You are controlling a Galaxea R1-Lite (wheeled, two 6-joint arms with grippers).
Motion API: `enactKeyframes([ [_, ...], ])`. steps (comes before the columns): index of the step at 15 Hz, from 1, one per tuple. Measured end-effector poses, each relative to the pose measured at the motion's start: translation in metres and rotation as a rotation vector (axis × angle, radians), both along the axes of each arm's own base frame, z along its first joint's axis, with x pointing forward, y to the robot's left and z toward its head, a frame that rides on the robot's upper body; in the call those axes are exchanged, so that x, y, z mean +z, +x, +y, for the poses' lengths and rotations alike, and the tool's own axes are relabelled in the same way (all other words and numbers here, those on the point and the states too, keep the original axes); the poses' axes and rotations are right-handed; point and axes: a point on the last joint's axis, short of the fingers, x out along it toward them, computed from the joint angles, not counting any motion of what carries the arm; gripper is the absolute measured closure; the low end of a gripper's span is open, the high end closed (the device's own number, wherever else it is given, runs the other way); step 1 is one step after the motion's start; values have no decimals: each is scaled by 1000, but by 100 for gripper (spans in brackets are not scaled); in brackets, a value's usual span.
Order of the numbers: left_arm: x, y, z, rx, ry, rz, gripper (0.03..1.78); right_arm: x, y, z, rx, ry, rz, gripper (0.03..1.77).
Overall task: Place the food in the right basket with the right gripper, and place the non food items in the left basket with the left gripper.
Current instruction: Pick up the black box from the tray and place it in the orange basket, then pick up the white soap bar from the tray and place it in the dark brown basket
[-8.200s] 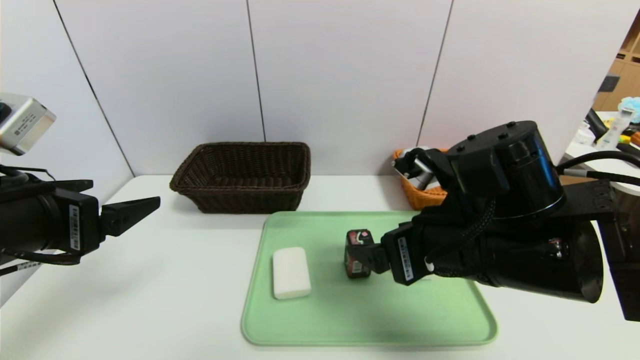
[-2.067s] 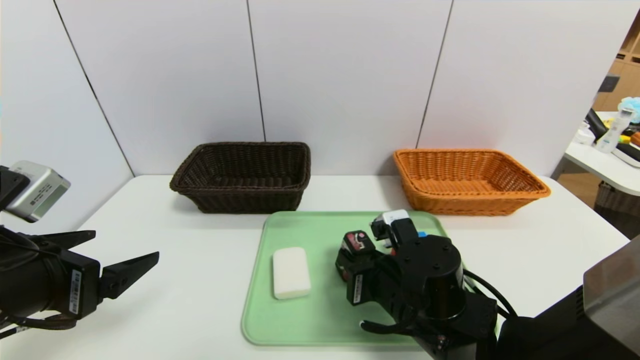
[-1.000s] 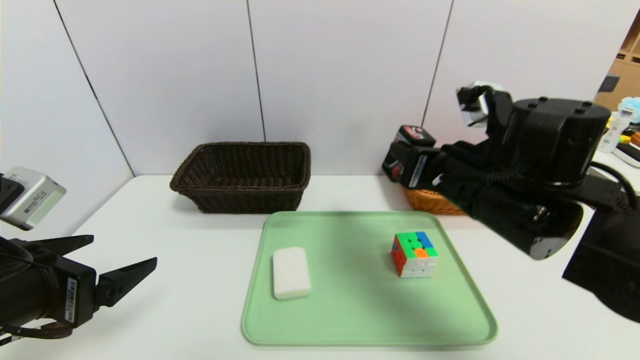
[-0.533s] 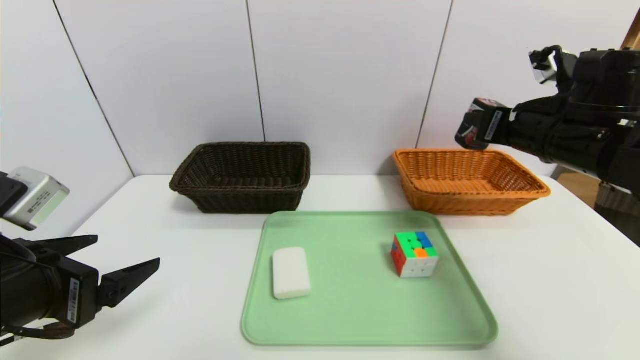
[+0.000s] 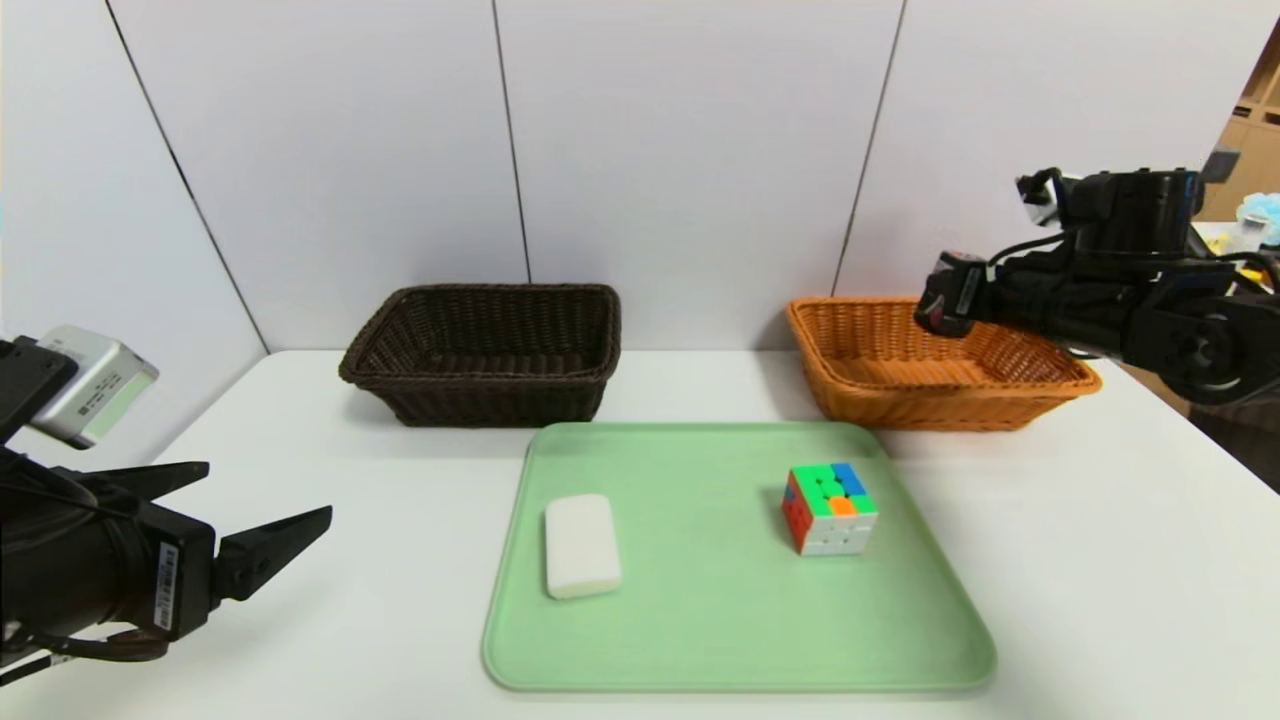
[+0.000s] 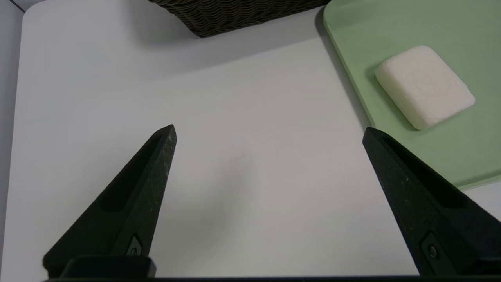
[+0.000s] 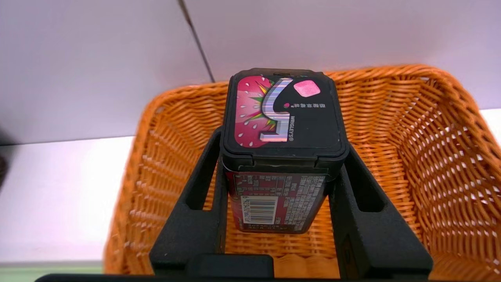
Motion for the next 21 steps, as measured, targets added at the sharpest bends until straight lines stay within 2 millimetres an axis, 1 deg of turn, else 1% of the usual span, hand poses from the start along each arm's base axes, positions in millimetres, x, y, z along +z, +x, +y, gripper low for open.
enactKeyframes([
  [3,-1,1,0,0,1,5,12,-25,24,-9,-13,3,13,108],
  [6,-1,1,0,0,2,8,12,-55,46,-14,-24,2,37,108],
  [8,-1,1,0,1,3,8,12,-70,55,-15,-29,1,60,108],
  [9,-1,1,0,1,2,8,12,-73,56,-15,-28,-1,68,108],
  [10,-1,1,0,1,2,7,12,-74,57,-14,-23,-4,69,103],
  [12,-1,1,0,1,2,7,12,-73,57,-12,-17,-9,66,83],
  [14,-1,1,0,1,3,9,12,-71,56,-11,-16,-9,62,66],
  [17,-1,1,0,1,3,8,12,-64,54,-11,-15,-8,47,47],
  [19,0,1,0,1,1,4,12,-49,46,-8,-10,-8,30,39],
  [20,0,1,0,1,1,3,12,-37,40,-6,-5,-9,20,35],
  [21,0,1,0,0,1,2,12,-19,31,-1,6,-9,4,32],
])
